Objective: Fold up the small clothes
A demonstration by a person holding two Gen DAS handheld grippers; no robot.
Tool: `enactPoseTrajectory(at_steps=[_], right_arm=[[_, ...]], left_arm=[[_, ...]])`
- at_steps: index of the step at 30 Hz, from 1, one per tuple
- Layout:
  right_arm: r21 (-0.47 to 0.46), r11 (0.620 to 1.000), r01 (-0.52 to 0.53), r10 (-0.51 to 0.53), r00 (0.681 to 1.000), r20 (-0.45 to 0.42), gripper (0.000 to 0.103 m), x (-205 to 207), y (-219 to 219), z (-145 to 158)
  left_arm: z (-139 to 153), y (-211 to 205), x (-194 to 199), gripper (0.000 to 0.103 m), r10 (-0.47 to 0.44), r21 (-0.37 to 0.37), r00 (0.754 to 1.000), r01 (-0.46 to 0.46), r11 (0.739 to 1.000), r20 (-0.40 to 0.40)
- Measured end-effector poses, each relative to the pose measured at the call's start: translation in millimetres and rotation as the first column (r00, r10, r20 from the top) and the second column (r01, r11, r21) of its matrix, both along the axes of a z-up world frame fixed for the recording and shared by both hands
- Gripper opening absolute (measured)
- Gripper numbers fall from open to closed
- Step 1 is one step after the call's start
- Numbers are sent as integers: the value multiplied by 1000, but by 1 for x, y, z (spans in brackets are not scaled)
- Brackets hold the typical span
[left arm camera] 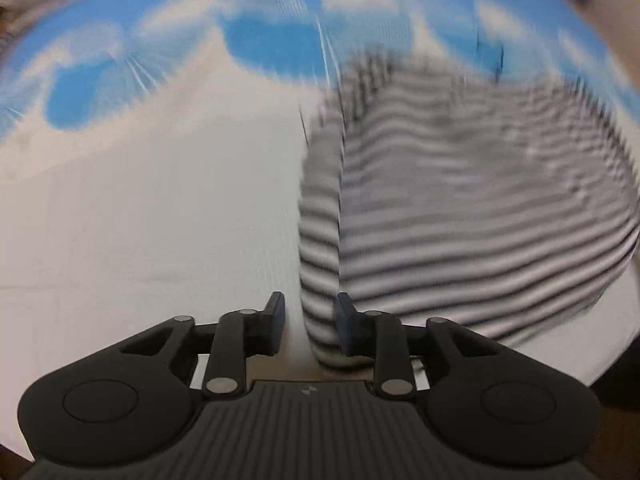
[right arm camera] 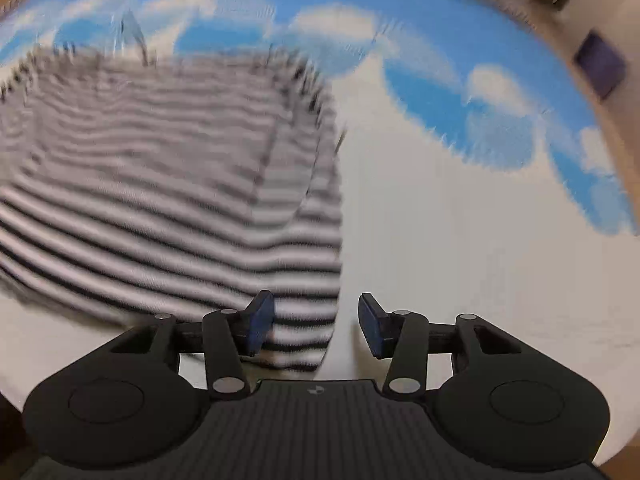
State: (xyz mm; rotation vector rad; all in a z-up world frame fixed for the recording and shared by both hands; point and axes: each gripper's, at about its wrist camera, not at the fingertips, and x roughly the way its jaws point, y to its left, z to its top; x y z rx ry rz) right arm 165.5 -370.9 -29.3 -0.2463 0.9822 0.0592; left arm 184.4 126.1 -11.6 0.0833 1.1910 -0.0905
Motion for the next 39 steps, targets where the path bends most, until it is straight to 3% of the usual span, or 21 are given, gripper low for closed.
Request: enactPoseTrajectory(at_steps=[2,3,4,5,9,12,15,16,19,22,33,39], right_arm=[[18,999,42,-44,987,155,50,-18,3,30],[37,998,58,-64,976,210,51,-26,3,43],[68,995,75,-90,961,261,51,-36,5,55],[106,990,88,-116,948,297,52,-44,7,65],[250,963,105,-195,910,367,56,-82,17,76],[252,962,109,-194,920,341,56,-108,34,56],[241,965,103,-177,934,312,56,-116,53,49],[245,965,91,-167,936,310,56,-117,56,47],[204,976,71,-128,950,284,56,-114,66,36],[200,976,83,-136,954,266,56,-110,67,33],[236,966,110,-176,944,281,53,-98,81,30],[280,952,122,-209,929,306,47,-88,96,31]], left_arm=[[32,-5,-14,39,-4,58,993,-3,998,120],[48,-8,-22,52,-5,75,984,-8,997,180],[63,-11,-31,59,6,69,971,-23,997,239],[77,-13,-42,67,28,41,955,-41,998,295],[94,-36,-86,72,106,-89,908,-77,993,406],[76,-55,-114,74,130,-118,904,-89,989,408],[41,-76,-106,74,132,-83,956,-114,990,262],[38,-78,-103,74,145,-96,957,-125,988,250],[42,-83,-96,74,151,-71,946,-136,988,285],[41,-78,-89,74,191,-105,946,-169,980,261],[43,-58,-89,74,237,-136,934,-207,969,268],[46,-30,-92,74,320,-185,911,-279,942,258]])
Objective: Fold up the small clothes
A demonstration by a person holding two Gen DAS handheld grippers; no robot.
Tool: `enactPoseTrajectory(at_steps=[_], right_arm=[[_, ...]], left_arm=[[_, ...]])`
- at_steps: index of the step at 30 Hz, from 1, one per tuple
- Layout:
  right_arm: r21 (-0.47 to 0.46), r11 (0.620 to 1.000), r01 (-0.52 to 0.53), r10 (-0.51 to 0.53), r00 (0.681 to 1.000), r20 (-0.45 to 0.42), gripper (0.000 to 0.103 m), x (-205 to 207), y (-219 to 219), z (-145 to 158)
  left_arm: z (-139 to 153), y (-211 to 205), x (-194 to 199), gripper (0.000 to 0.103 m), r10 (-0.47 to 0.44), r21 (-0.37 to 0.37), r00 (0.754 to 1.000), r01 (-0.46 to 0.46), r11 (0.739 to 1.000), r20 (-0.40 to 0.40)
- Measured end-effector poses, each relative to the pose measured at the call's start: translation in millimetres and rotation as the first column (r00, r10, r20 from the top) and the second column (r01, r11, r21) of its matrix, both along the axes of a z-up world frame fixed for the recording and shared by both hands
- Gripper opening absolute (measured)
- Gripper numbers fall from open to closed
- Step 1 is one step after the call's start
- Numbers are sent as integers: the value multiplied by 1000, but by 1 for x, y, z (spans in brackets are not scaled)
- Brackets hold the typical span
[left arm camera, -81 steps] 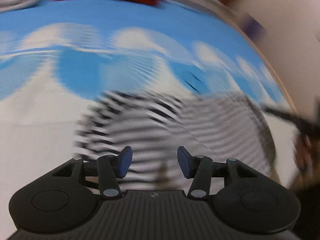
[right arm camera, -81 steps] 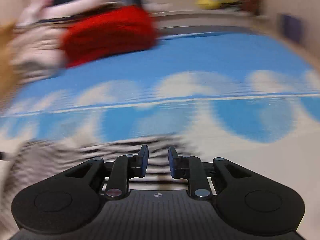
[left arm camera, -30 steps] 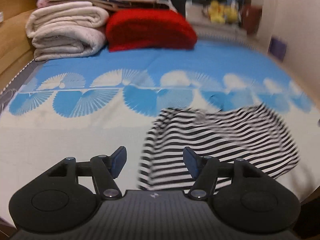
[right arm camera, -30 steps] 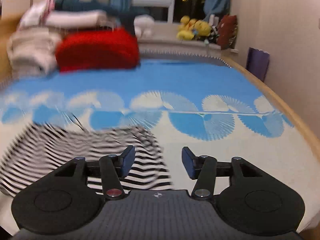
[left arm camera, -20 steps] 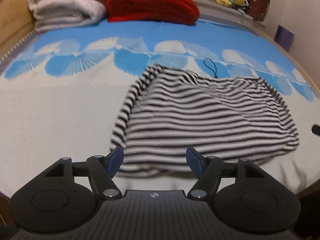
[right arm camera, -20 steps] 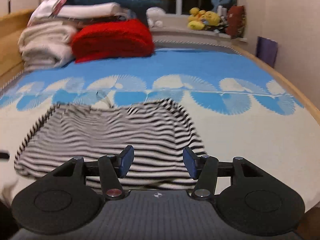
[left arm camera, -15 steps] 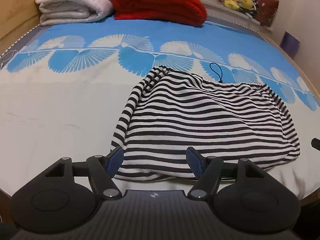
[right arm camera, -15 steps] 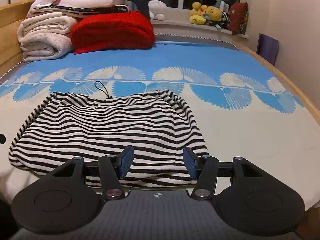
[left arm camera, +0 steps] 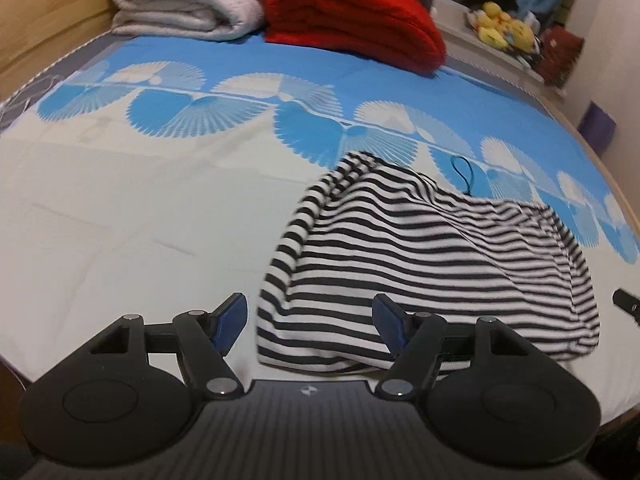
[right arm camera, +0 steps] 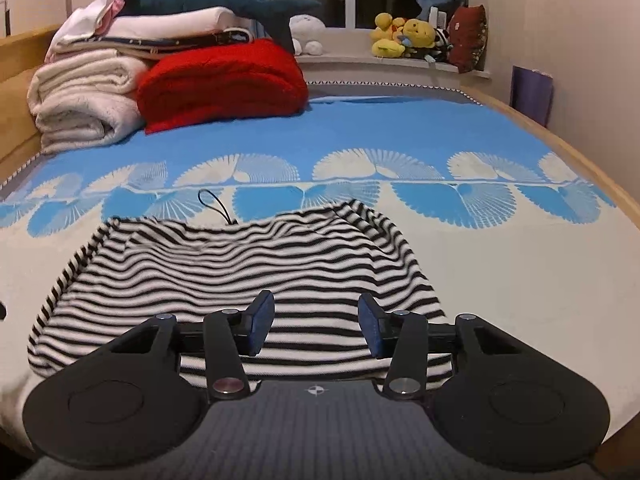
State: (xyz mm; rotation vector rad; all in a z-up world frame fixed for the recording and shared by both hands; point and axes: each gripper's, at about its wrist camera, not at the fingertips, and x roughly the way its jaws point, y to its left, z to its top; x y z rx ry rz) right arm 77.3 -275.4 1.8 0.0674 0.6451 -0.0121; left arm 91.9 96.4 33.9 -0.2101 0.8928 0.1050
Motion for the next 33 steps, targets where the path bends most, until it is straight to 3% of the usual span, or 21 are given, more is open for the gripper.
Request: enactPoseTrajectory(at_steps=[4,8,11,13,15,18,25,28,30,33], right_arm=[[32,999,-18,19,1000,-20,47,8,14,-6],[-2,995,-100,99,995,-29,47,13,42,-11],[-26,975,-222,221,975,-32,30,12,70,-14],[-65,943,-326,324,945,-39,15,8,94,-18],[-125,897,-425,421,905,-58,12,1,122,-24],[-173,808,-564,561,825,-68,12,-9,165,-29],[-128,671,-731,715,683,-152,14,-6,264,-55],[-154,634,-758,731,652,-199,26,0,298,-73],[-140,630,-764,725,643,-248,35,10,311,-84],[-159,627,-763,709,643,-288,38,19,324,-97]], left_arm=[[2,23,-5,74,59,-23,998,-58,998,5],[-1,46,-12,74,121,-30,993,-121,992,-1],[1,65,-18,74,165,-56,986,-165,985,2],[4,75,-23,74,192,-63,981,-191,980,10],[6,84,-27,74,210,-70,978,-208,976,16],[10,97,-32,74,236,-93,971,-232,968,27],[12,126,-39,74,289,-146,957,-283,948,26],[10,137,-39,74,305,-166,952,-298,940,20],[10,144,-40,74,315,-174,949,-307,936,17],[9,153,-41,74,327,-186,945,-319,929,15]])
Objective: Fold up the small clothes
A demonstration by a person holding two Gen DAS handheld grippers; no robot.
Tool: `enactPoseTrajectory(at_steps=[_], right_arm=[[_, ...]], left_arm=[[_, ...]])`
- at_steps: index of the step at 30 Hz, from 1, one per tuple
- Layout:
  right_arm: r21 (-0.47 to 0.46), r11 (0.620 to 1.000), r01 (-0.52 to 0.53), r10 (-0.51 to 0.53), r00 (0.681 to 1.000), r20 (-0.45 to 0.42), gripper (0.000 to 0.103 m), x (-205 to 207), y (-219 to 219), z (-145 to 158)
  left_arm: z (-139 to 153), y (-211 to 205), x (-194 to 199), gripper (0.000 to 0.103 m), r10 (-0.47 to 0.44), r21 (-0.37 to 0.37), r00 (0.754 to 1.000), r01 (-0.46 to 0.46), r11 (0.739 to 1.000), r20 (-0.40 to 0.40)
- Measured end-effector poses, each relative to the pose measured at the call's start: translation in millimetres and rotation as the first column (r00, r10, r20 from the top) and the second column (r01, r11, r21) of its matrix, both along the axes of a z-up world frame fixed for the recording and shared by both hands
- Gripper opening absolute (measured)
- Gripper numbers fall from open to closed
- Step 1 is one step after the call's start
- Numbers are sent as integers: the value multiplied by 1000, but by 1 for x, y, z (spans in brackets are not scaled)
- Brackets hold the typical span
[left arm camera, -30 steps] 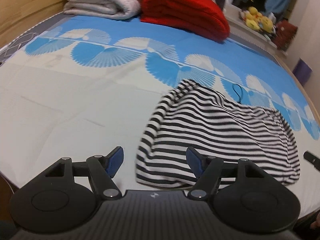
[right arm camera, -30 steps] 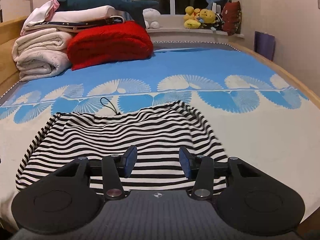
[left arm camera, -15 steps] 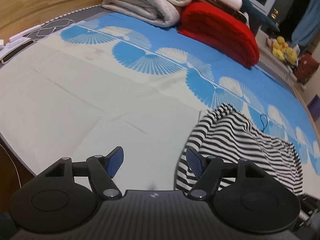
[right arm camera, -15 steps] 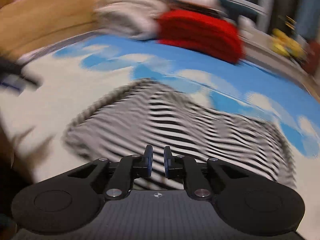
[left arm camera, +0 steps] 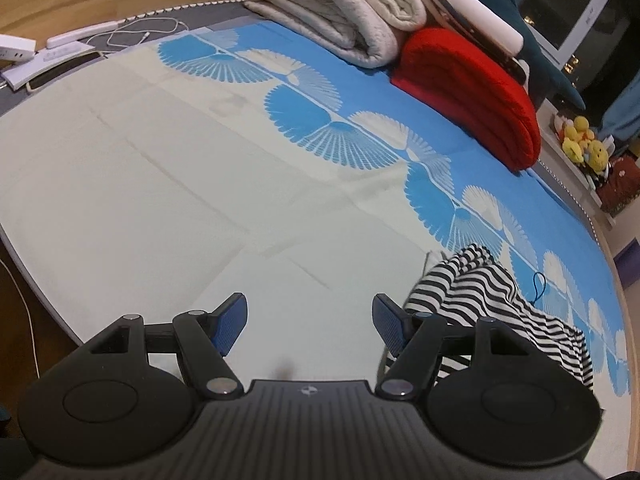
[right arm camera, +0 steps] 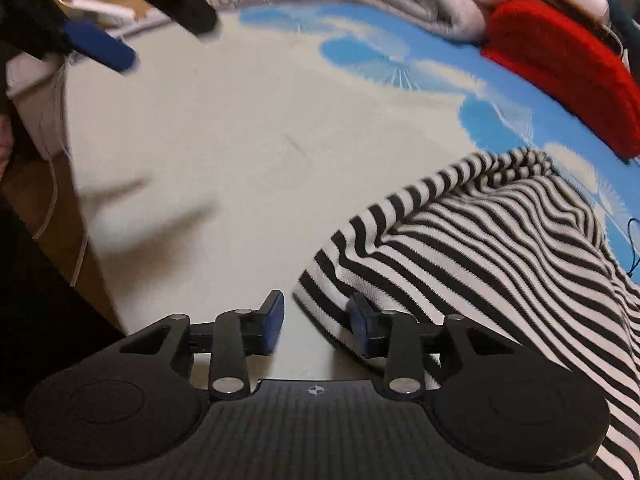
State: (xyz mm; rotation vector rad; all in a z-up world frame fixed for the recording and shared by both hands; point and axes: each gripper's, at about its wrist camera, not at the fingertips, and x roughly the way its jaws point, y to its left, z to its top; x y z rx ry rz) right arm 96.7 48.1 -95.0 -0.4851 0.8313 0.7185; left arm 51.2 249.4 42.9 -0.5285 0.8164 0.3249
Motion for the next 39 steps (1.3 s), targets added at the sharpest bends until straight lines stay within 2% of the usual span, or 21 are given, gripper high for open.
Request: enactPoseTrajectory(at_steps=[5,6,7,8,9,12,16,19,23,26,28,29,31,32,33,35,37,39], right_arm=[[-58,997,-55,59,997,54,38,-1,15,-5],[-63,996,-57,60,996,59,34,-2,16,-5],[-71,996,-51,56,996,69,21,-1,17,-5],[-89,995,-40,48,995,85,13,0,16,-7],[-89,995,-37,45,995,87,9,2,15,-7],[-67,997,-27,33,995,90,5,6,14,-3],[-23,998,-58,61,988,143,4,-8,27,19],[77,997,-25,14,990,138,3,-6,35,43],[219,976,-9,-20,992,128,3,-12,40,79],[365,926,96,-143,984,103,3,-3,18,112],[478,851,219,-280,958,59,3,9,-20,135],[524,805,278,-346,938,35,3,11,-45,145],[598,698,395,-487,873,-8,3,12,-106,158],[618,648,446,-551,834,-26,3,10,-136,160],[632,580,514,-629,776,-53,3,6,-173,157],[628,448,636,-756,645,-114,3,-5,-235,145],[580,287,763,-867,464,-181,3,-17,-296,119],[452,150,879,-921,290,-259,3,-18,-341,86]], left_arm=[[-3,19,-4,74,30,-32,1000,-30,999,5],[-3,23,-4,74,39,-41,999,-38,998,5],[-4,26,-4,74,45,-50,999,-45,998,6],[-4,28,-4,74,50,-56,999,-49,997,7],[-4,29,-4,74,52,-60,999,-51,997,9],[-2,30,-5,74,49,-52,999,-48,997,20],[-1,30,-9,74,61,-44,998,-59,997,33],[2,29,-13,74,82,-50,995,-79,996,49],[9,27,-15,74,120,-35,990,-117,992,79],[17,22,-16,74,147,2,982,-148,989,118],[21,17,-16,74,145,31,981,-150,988,132],[22,14,-15,74,138,42,981,-144,989,133],[22,8,-12,74,120,60,985,-128,990,128],[22,5,-11,74,112,69,986,-122,990,125],[22,1,-10,74,104,77,987,-114,991,123],[22,-7,-6,74,85,88,989,-96,991,118],[20,-16,0,74,63,95,992,-73,993,106],[18,-26,5,74,37,102,995,-47,994,93]])
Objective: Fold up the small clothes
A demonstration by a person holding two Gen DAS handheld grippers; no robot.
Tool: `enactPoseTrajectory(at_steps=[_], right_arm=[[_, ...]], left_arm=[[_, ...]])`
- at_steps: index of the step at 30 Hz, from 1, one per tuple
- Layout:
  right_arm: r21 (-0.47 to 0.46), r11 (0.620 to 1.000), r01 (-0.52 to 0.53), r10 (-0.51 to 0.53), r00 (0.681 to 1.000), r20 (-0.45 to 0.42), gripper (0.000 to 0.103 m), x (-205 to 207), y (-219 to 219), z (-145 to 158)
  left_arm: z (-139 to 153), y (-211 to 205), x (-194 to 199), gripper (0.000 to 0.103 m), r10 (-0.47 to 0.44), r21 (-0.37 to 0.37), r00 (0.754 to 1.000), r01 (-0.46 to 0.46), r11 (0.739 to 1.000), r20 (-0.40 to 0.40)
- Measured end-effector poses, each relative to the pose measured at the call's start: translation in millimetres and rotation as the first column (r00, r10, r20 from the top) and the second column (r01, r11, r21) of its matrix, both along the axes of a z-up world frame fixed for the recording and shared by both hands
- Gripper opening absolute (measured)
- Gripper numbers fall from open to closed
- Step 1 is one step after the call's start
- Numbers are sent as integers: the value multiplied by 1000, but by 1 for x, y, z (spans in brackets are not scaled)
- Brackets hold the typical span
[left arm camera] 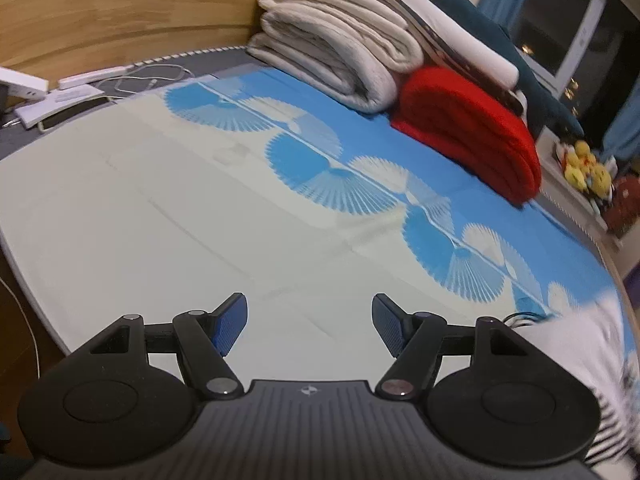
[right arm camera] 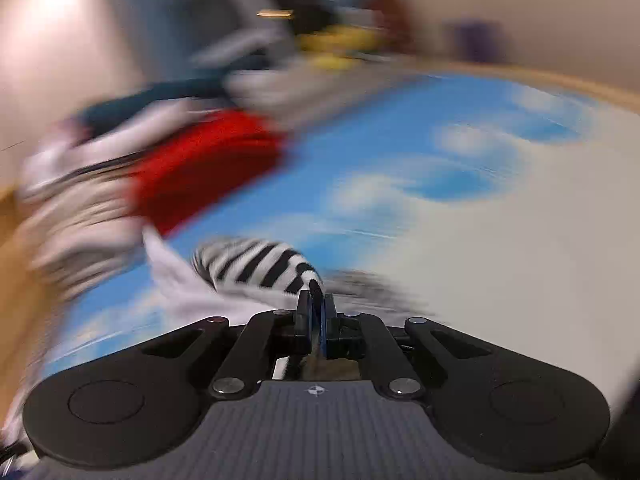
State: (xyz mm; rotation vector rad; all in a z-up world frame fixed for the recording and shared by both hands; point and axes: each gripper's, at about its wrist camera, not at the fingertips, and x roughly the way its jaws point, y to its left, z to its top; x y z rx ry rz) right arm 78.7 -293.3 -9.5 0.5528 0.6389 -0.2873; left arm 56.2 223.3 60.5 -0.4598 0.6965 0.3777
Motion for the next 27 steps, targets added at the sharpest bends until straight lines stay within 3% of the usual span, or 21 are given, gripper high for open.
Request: enactPoseTrajectory(at_steps=[2,4,8,11,14,18,23,27], right_arm=[[39,995,87,-78,976,-202,3,3,-34,-33],[120,982,147,-111,957,-267,7,-2,-61,-48],[104,995,8,7,990,-141,12,-6,-83,-25],[145,976,-163,174,982,-71,20,16,-93,-10],[154,926,-345,353,935,-29,24,54,-95,2],[145,856,-497,506,862,-29,41,109,-90,10],[216,828,-518,537,843,-36,44,177,-93,-18],[338,841,-422,478,872,-101,45,210,-98,-51]], left_arm=[[-3,-14,6,74,-33,10,999,33,999,-15],[-5,-27,12,74,-70,19,997,70,997,-28],[-11,-58,22,74,-146,50,988,148,988,-54],[-17,-83,27,74,-201,114,977,209,971,-78],[-24,-106,27,74,-250,193,963,266,944,-104],[-30,-123,21,74,-292,240,948,314,918,-124],[-17,-134,7,74,-284,228,949,309,923,-137],[-2,-164,11,74,-304,211,942,329,920,-140]])
